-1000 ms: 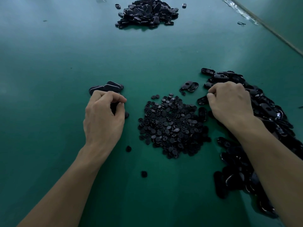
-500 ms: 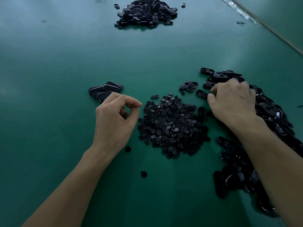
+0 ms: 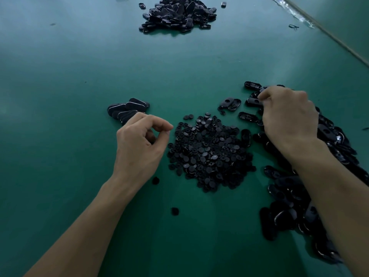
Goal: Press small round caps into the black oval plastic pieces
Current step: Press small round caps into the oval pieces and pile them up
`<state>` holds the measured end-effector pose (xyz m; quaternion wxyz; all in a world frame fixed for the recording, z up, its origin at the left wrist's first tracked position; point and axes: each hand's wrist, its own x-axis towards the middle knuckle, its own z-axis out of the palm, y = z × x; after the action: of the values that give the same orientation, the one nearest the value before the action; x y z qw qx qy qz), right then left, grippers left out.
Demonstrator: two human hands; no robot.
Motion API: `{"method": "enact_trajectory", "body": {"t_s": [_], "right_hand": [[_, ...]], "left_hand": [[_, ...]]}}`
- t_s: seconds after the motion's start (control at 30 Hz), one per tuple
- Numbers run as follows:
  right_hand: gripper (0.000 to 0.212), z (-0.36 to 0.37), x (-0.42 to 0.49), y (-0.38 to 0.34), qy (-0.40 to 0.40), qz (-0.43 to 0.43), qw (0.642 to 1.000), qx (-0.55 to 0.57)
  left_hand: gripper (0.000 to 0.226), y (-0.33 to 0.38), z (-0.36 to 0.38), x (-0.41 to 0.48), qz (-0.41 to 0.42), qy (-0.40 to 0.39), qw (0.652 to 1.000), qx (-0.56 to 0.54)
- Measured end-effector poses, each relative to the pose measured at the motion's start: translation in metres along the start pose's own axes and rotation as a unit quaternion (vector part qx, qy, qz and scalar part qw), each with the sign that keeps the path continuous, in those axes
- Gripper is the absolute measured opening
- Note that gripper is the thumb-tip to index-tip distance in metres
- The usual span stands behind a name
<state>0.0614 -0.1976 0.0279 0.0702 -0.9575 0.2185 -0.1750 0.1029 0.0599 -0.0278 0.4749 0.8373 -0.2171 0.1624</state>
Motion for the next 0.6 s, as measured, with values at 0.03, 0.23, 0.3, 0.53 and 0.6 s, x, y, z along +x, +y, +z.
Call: {"method": "enact_trajectory", "body": {"t_s": [0.03, 0.23, 0.3, 0.53, 0.6], "right_hand": [[0.029, -0.002, 0.001, 0.000, 0.018, 0.001, 1.000, 0.007], [0.026, -0.014, -0.003, -0.011, 0.042, -0.019, 0.988, 0.147], [0.023, -0.015, -0.013, -0.024, -0.016, -0.045, 0.969, 0.243], [0.019, 0.000, -0.052, -0.062, -0.180, -0.065, 0.867, 0.460], [0.014, 0.004, -0.056, -0.064, -0.183, -0.049, 0.863, 0.469]], "left_hand": [[0.030, 0.000, 0.000, 0.000, -0.001, 0.000, 1.000, 0.000], [0.015, 0.013, 0.000, -0.001, -0.020, 0.011, 0.996, -0.083], [0.017, 0.020, 0.000, -0.003, -0.046, -0.004, 0.987, -0.154], [0.006, 0.026, 0.002, -0.004, -0.116, -0.041, 0.951, -0.284], [0.005, 0.025, 0.002, -0.004, -0.122, -0.039, 0.946, -0.297]]}}
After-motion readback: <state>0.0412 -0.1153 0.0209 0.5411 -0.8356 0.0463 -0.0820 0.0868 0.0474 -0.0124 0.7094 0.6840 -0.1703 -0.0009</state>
